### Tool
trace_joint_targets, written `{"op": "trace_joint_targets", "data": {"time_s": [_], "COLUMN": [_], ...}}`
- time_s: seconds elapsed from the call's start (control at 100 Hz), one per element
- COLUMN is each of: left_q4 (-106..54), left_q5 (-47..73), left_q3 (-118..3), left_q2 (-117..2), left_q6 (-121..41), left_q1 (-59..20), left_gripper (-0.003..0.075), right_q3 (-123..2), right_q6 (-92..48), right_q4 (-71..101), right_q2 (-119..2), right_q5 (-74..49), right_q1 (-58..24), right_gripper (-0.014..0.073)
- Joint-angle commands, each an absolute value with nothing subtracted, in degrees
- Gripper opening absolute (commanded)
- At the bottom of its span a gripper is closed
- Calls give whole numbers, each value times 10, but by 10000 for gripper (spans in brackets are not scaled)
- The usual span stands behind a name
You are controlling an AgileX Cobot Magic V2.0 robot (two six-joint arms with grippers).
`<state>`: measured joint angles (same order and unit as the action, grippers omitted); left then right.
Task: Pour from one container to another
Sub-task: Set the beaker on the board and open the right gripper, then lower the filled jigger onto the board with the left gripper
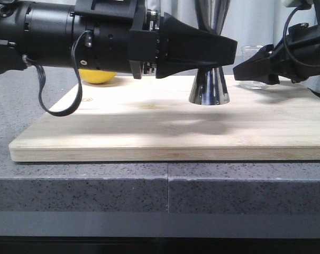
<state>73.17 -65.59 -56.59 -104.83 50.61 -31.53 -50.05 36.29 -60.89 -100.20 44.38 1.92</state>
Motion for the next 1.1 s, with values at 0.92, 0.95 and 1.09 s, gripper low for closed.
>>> {"op": "trace_joint_targets", "data": {"time_s": [0.92, 0.95, 1.09], "left_q4": [704, 704, 704], "left_q5": [-699, -699, -699], "left_q3": [-581, -581, -581], "left_q2": [-1016, -1016, -1016], "left_q6": [512, 512, 512], "left_q1": [-317, -317, -316], "left_gripper": [-21, -21, -21], "right_q3": [-513, -513, -513], "right_q6": [359, 359, 359], "right_q4": [-562, -562, -558], "right_q2": [-942, -940, -926], "right_q5": [462, 462, 464], "right_q1": [21, 21, 21], "right_gripper": [595, 595, 595]}}
